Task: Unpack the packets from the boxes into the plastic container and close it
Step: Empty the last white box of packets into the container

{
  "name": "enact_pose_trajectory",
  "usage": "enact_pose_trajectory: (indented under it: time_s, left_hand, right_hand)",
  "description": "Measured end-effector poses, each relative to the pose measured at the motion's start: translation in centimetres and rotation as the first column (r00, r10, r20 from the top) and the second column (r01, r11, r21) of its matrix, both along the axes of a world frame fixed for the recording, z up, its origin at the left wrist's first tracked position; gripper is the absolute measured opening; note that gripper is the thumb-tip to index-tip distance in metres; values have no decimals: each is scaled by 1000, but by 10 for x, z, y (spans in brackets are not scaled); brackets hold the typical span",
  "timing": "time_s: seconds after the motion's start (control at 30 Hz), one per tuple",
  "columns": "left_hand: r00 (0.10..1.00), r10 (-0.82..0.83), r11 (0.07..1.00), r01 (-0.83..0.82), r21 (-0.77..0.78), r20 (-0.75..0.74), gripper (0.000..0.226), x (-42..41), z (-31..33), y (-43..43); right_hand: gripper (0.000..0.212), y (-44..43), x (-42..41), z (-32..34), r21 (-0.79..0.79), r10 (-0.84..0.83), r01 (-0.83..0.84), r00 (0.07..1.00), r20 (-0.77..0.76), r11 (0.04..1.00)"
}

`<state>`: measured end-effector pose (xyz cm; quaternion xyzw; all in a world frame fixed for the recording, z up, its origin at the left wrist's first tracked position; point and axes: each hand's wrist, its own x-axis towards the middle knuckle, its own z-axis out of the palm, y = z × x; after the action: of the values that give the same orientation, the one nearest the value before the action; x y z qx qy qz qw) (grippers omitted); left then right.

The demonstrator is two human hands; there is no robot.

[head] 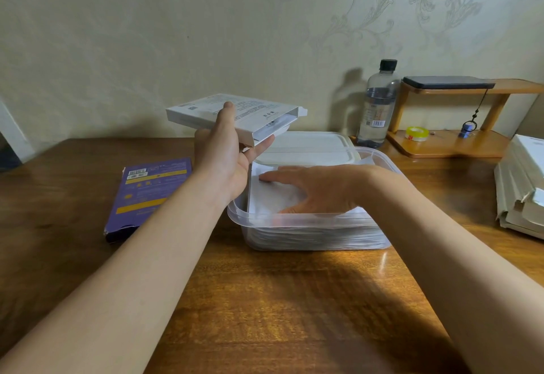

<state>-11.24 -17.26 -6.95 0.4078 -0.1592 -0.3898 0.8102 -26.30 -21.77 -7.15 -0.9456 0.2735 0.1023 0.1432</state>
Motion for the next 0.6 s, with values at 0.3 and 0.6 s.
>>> enact_pose_trajectory:
  time_s: [0.3,0.6]
  left_hand:
    - [1000,-14,1000,14,9,7,26,-1,0,2]
    - [995,-94,996,94,-9,30,35,0,0,2]
  right_hand:
    - [70,-2,-4,6,24,-187,189,934,303,982]
    - [24,-3,2,10,-205,-124,450,599,791,869]
